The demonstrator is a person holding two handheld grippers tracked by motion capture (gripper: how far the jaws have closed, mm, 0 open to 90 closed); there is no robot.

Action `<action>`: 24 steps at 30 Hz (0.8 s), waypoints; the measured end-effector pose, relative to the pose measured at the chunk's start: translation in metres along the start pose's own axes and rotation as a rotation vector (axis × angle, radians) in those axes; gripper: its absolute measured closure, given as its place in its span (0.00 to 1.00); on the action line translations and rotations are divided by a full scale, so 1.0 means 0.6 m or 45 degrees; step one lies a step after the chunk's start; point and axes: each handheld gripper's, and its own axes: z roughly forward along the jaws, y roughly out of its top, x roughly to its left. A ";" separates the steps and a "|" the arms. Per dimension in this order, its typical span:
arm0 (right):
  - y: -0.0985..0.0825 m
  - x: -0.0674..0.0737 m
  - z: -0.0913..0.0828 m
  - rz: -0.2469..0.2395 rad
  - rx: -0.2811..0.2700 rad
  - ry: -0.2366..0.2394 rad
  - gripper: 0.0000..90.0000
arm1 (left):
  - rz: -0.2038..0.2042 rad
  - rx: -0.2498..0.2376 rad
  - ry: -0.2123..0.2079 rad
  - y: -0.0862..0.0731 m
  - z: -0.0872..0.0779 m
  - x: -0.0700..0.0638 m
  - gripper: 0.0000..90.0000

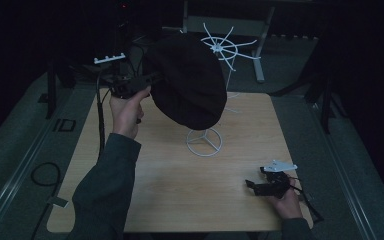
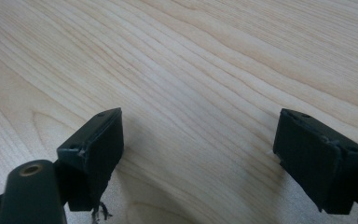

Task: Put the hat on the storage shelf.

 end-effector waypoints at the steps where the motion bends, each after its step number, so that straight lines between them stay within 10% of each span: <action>1: 0.000 0.000 0.000 0.000 0.000 0.000 0.18 | 0.003 -0.001 0.005 0.000 0.000 -0.001 0.49; 24: 0.000 0.000 0.000 -0.001 -0.001 0.000 0.18 | 0.038 0.042 0.074 -0.014 -0.004 0.013 0.39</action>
